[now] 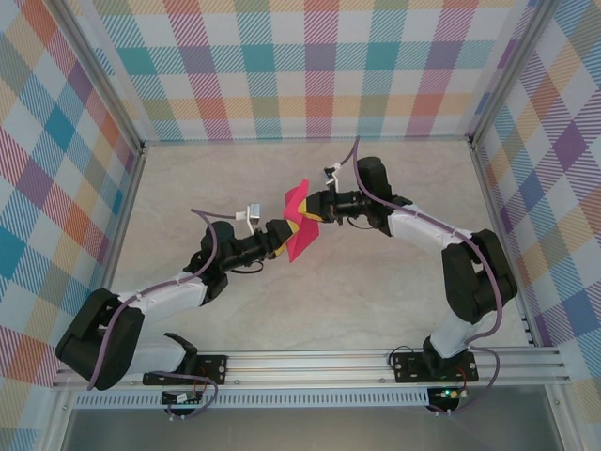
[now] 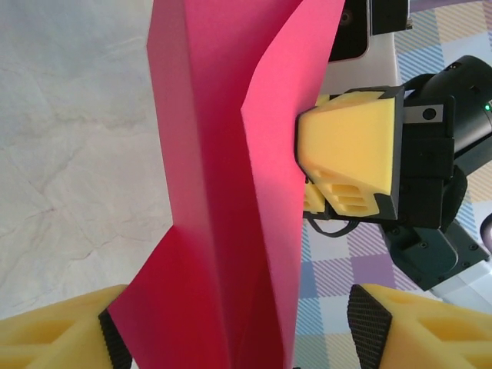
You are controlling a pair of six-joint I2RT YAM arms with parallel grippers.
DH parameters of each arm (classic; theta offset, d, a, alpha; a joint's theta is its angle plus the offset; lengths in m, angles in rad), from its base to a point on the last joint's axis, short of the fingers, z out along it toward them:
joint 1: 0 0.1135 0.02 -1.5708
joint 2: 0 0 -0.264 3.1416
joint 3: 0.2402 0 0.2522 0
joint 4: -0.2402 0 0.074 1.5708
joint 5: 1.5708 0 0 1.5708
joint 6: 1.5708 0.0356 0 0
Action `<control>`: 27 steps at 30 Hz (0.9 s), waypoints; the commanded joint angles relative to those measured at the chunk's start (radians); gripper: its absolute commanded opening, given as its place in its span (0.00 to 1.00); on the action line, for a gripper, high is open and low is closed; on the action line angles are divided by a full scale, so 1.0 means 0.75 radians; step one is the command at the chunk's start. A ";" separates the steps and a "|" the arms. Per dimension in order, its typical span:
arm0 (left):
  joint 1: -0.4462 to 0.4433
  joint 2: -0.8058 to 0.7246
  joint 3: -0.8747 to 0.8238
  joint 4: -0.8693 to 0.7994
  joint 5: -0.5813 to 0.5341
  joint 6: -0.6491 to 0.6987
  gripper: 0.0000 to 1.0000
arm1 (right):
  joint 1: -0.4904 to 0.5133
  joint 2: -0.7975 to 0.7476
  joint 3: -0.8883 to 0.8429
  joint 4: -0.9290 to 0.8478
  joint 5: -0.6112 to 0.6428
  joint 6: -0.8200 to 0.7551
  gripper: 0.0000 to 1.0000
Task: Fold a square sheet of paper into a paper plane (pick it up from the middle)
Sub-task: Turn over the paper at the center of the table.
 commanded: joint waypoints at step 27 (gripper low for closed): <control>-0.010 0.068 -0.024 0.228 -0.103 -0.015 0.35 | 0.000 0.036 -0.032 0.005 -0.059 -0.012 0.12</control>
